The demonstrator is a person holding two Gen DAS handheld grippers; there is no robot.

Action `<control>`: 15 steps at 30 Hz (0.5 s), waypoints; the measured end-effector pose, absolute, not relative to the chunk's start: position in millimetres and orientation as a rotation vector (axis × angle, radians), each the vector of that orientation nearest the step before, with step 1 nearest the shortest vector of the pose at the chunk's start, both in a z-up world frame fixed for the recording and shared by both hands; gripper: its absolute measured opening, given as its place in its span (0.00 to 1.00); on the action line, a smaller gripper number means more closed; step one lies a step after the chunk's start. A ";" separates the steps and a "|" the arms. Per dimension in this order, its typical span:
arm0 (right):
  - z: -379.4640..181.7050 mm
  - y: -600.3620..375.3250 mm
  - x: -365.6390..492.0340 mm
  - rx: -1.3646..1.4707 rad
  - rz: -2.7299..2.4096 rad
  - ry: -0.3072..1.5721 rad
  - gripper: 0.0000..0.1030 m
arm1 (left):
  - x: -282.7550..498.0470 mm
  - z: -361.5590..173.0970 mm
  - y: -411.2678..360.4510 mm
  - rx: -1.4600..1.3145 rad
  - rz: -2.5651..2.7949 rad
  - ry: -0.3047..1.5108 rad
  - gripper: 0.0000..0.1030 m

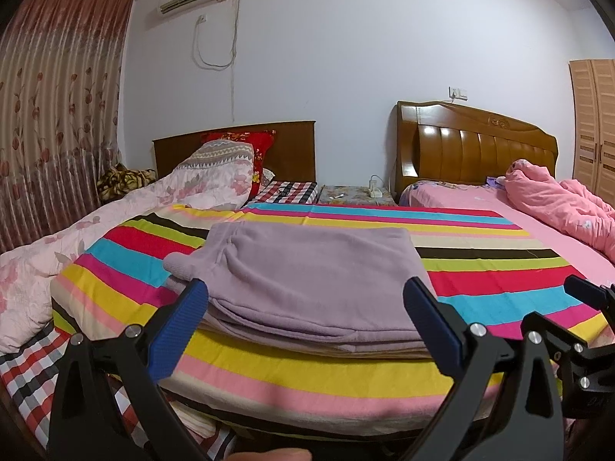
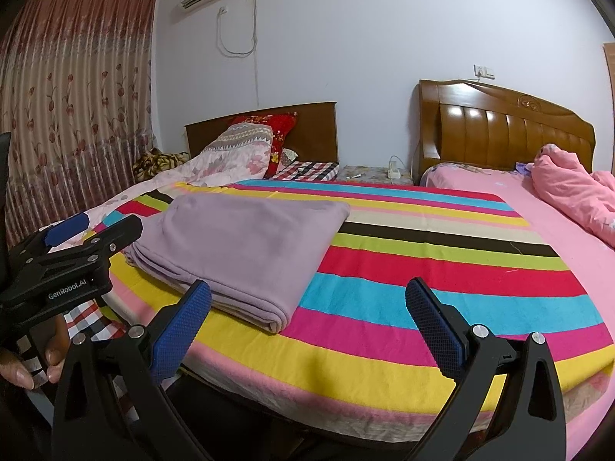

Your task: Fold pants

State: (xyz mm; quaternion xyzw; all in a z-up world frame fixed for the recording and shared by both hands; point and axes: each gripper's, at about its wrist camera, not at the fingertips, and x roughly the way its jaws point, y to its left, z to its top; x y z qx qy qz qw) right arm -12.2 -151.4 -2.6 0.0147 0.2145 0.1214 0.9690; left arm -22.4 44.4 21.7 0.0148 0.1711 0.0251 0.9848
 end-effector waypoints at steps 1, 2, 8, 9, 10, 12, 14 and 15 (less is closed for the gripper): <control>-2.8 -151.4 -12.1 0.028 0.247 0.434 0.95 | -22.9 21.3 44.6 0.028 0.051 0.345 0.99; -3.0 -151.7 -12.0 0.027 0.248 0.433 0.95 | -23.2 21.1 45.1 0.026 0.053 0.345 0.99; -3.0 -152.5 -11.7 0.022 0.254 0.436 0.95 | -22.4 21.3 46.6 0.024 0.061 0.347 0.99; -3.0 -152.2 -11.8 0.022 0.253 0.436 0.95 | -22.3 21.5 46.4 0.025 0.064 0.346 0.99; -3.0 -151.9 -12.0 0.022 0.254 0.436 0.95 | -22.4 21.7 46.3 0.025 0.065 0.346 0.99; -2.5 -152.9 -11.8 0.021 0.256 0.436 0.95 | -22.2 21.8 46.4 0.025 0.063 0.346 0.99; -2.6 -153.5 -12.0 0.019 0.258 0.437 0.95 | -21.2 21.8 46.7 0.024 0.058 0.348 0.99; -2.2 -154.3 -11.3 0.018 0.260 0.438 0.95 | -21.2 21.8 46.5 0.025 0.057 0.348 0.99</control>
